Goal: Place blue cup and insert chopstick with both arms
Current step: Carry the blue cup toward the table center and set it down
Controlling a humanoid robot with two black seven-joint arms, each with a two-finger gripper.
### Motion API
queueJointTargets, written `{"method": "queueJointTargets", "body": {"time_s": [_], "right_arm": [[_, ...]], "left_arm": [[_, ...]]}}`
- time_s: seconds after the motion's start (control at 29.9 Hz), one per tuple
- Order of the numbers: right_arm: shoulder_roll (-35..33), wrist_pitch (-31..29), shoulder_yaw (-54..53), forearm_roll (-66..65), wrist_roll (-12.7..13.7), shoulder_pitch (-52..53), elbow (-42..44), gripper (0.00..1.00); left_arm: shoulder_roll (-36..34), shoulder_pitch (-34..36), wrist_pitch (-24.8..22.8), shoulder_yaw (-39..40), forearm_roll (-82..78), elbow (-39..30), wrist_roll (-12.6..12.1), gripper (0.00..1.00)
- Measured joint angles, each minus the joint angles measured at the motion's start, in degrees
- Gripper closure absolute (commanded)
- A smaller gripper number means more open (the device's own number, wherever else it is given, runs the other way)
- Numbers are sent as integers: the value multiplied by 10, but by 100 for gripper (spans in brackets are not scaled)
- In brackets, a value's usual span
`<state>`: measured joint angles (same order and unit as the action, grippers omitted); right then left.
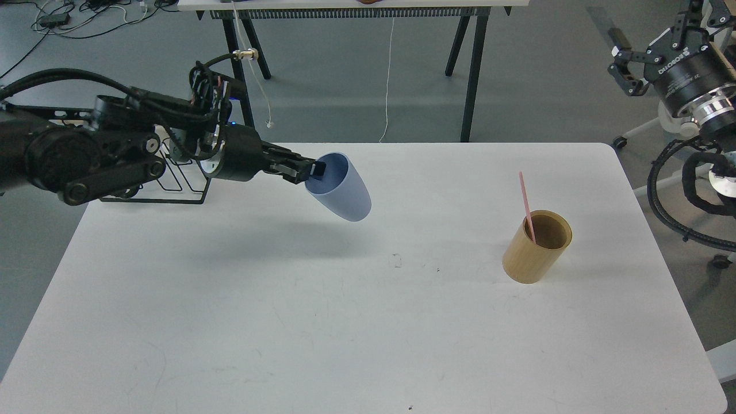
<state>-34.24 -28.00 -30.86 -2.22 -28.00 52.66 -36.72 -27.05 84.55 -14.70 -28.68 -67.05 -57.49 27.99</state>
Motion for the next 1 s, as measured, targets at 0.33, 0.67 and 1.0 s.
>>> {"method": "queueJointTargets", "body": {"time_s": [0.33,0.67,1.0], "right_arm": [[-4,0,0,0,0,-15,21,1],[-1,0,0,-1,0,-15,23,1],[-4,0,1,-1,0,-15,23,1]], "left_arm": [[222,12,-1,-126,2,153,0,100],[270,-31,0,-189,2,263,0,100],[271,-59,-6,-194,-2,278,0,100]]}}
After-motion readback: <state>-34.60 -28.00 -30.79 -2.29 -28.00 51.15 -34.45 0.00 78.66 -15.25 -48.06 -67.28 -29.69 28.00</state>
